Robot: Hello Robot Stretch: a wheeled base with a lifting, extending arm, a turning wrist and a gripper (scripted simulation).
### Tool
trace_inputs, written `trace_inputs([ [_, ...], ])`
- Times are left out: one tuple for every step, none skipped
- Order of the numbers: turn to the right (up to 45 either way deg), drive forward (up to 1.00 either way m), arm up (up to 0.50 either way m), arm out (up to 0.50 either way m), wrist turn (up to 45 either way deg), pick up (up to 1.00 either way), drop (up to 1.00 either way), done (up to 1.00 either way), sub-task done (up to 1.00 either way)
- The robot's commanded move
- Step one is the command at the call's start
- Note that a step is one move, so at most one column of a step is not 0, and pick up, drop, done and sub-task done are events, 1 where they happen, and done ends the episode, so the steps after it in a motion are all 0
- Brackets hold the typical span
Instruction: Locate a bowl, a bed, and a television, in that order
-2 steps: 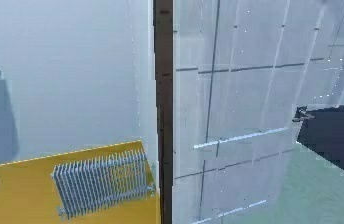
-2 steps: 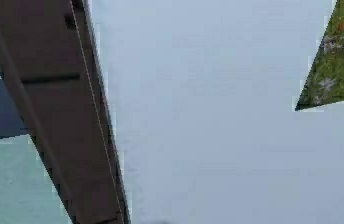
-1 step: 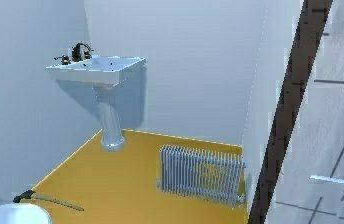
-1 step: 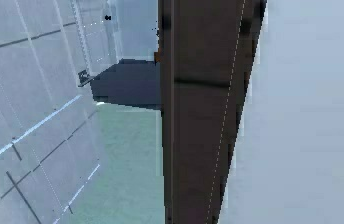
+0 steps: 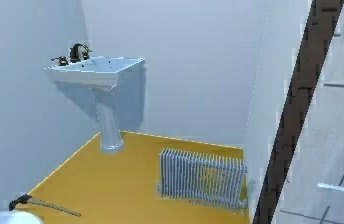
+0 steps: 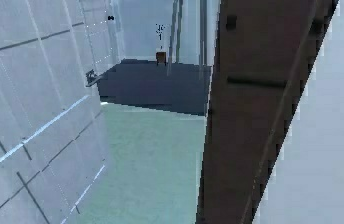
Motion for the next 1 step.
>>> trace_inputs([
  [36.0,0.0,0.0,0.0,0.0,0.0,0.0,0.0,0.0],
])
